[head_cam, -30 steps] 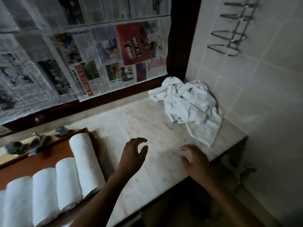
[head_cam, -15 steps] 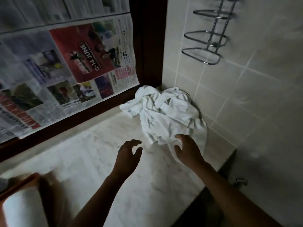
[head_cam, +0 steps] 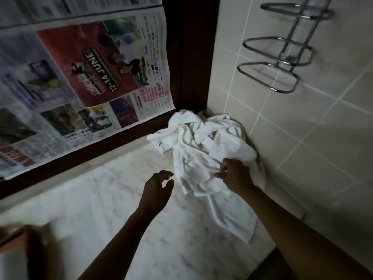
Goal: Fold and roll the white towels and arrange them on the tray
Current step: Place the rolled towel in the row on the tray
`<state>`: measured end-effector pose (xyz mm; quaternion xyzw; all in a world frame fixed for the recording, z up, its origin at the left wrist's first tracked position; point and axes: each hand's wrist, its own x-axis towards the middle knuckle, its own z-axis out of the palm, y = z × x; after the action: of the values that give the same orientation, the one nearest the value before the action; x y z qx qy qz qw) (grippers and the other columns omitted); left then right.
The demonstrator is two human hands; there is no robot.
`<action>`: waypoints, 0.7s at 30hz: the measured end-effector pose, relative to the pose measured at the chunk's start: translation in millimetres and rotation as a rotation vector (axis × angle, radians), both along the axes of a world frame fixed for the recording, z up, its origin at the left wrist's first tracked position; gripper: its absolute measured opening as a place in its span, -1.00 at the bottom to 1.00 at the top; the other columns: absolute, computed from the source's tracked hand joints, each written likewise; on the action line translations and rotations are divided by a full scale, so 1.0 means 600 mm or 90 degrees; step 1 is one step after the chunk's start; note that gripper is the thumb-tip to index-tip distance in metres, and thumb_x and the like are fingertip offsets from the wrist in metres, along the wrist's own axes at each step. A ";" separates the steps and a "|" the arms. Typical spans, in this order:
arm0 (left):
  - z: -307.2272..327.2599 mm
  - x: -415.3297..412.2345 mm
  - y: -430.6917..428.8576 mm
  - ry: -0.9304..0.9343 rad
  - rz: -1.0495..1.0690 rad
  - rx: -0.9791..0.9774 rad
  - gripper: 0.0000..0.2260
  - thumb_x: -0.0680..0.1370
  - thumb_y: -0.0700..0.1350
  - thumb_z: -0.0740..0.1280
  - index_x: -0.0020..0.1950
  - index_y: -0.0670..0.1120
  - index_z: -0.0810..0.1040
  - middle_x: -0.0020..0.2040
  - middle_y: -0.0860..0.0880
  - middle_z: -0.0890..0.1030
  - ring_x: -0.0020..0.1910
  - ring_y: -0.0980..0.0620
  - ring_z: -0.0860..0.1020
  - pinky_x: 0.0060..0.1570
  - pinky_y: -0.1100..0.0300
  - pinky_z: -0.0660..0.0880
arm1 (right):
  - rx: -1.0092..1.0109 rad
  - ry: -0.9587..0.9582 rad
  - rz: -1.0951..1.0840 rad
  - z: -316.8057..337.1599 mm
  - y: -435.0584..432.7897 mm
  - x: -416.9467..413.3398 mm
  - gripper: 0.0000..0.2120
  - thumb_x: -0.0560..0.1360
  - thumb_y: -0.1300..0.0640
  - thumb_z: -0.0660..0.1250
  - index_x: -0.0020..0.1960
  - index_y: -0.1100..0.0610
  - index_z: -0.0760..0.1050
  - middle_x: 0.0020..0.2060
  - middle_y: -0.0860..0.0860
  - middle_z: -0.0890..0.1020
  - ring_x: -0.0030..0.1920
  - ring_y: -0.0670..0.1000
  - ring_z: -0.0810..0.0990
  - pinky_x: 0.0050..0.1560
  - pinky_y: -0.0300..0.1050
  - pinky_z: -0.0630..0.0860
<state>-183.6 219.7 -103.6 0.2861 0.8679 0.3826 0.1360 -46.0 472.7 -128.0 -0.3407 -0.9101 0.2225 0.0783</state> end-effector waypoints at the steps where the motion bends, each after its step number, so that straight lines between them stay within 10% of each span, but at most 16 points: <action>1: 0.004 0.005 -0.001 0.001 0.010 -0.002 -0.82 0.61 -0.12 0.39 0.21 0.00 0.63 0.08 0.03 0.65 0.02 0.16 0.54 0.00 0.36 0.36 | -0.017 0.012 0.008 0.023 0.006 -0.001 -0.69 0.41 -0.11 0.57 -0.12 0.00 0.48 -0.17 -0.06 0.61 0.00 0.07 0.62 -0.05 0.00 0.52; 7: 0.063 0.043 0.029 0.015 0.042 0.019 -0.81 0.60 -0.12 0.40 0.21 0.00 0.62 0.07 0.03 0.66 0.08 0.08 0.61 -0.02 0.44 0.37 | -0.161 0.015 0.062 0.154 0.002 -0.013 -0.48 0.43 -0.03 0.58 0.27 0.12 0.47 0.09 0.00 0.60 0.12 0.06 0.57 0.08 -0.11 0.45; 11: 0.117 0.080 0.060 0.047 0.051 0.060 -0.73 0.57 -0.12 0.45 0.27 0.00 0.58 0.11 0.02 0.65 0.10 0.08 0.60 -0.01 0.39 0.37 | -0.086 0.034 0.174 0.227 -0.010 0.010 -0.79 0.46 -0.01 0.53 0.00 0.07 0.62 -0.11 -0.06 0.65 0.04 0.02 0.62 -0.14 -0.26 0.36; 17: 0.174 0.109 0.082 0.164 0.015 0.047 -0.28 0.47 -0.05 0.49 0.58 0.09 0.28 0.52 -0.02 0.40 0.44 -0.08 0.39 0.35 -0.04 0.40 | -0.076 0.154 0.459 0.353 -0.038 0.080 -0.83 0.52 0.10 0.52 0.11 0.04 0.72 -0.06 -0.20 0.68 0.01 -0.24 0.59 0.06 -0.37 0.39; 21: 0.197 0.156 0.079 0.088 -0.047 0.018 -0.61 0.56 0.03 0.42 0.38 0.16 0.48 0.34 0.03 0.59 0.39 -0.02 0.50 0.30 0.00 0.46 | -0.116 0.240 0.514 0.403 -0.032 0.123 -0.85 0.57 0.16 0.46 0.12 0.01 0.67 0.04 -0.11 0.65 0.11 -0.16 0.62 0.15 -0.32 0.46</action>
<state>-90.3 267.0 14.8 0.3458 0.8586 0.3688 0.0854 27.8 453.6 113.8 0.0823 -0.9167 0.3724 0.1194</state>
